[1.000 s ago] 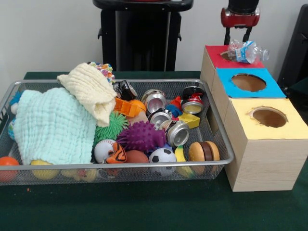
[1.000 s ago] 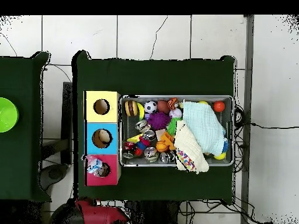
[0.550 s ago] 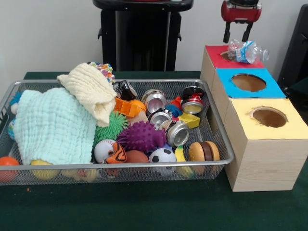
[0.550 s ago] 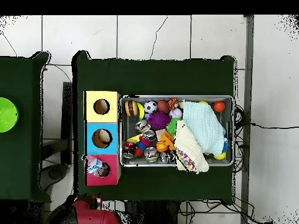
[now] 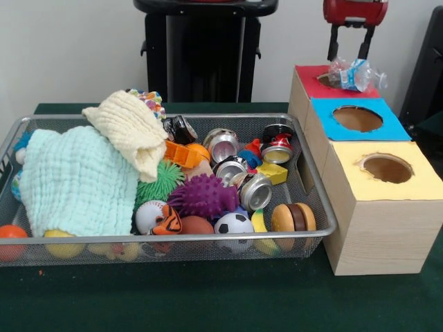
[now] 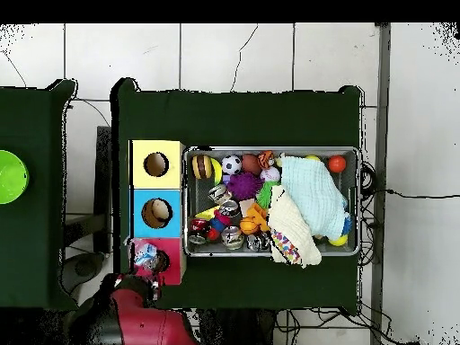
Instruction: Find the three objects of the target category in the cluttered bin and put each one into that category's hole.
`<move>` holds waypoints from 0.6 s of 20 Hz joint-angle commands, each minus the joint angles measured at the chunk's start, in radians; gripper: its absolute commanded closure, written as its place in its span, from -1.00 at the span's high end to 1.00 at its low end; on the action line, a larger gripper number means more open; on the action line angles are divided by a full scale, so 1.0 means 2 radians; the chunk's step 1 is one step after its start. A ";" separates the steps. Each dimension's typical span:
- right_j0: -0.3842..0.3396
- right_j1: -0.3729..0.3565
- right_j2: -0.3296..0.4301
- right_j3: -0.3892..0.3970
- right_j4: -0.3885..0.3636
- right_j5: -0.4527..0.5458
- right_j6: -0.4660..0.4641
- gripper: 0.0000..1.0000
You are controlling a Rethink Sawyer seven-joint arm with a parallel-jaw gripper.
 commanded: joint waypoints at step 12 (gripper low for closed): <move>-0.093 0.066 0.057 -0.055 -0.061 -0.122 0.078 1.00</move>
